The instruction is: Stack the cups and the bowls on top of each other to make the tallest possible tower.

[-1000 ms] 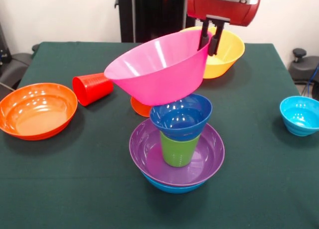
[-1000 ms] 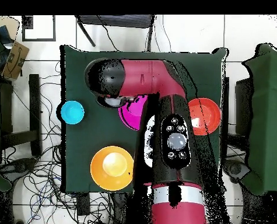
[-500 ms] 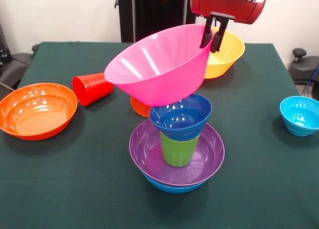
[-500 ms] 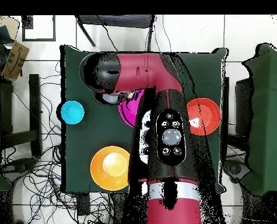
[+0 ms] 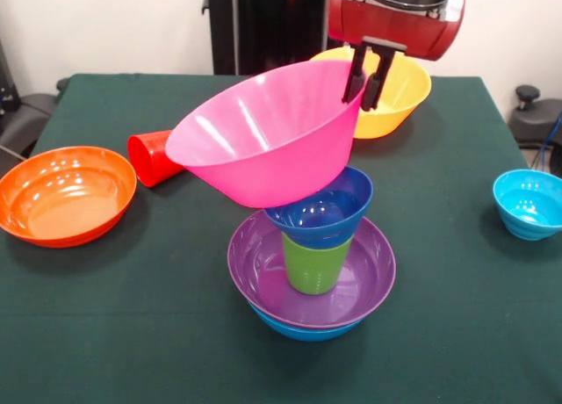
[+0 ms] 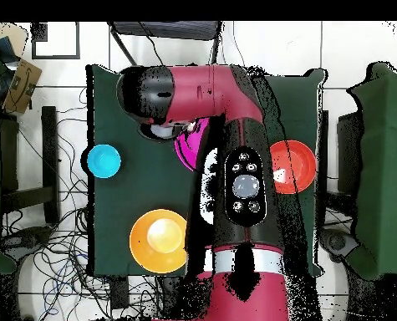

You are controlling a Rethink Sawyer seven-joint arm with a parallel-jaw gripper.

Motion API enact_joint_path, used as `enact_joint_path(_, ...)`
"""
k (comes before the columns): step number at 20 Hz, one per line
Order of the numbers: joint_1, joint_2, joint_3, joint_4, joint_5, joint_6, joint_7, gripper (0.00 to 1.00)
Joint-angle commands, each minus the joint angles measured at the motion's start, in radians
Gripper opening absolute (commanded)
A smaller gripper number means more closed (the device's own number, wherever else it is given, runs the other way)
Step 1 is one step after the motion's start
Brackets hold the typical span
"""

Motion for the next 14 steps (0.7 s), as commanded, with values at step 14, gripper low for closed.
enact_joint_path(14, 0.076, 0.097, 0.007, -0.192, -0.042, 0.187, 0.023, 0.0)
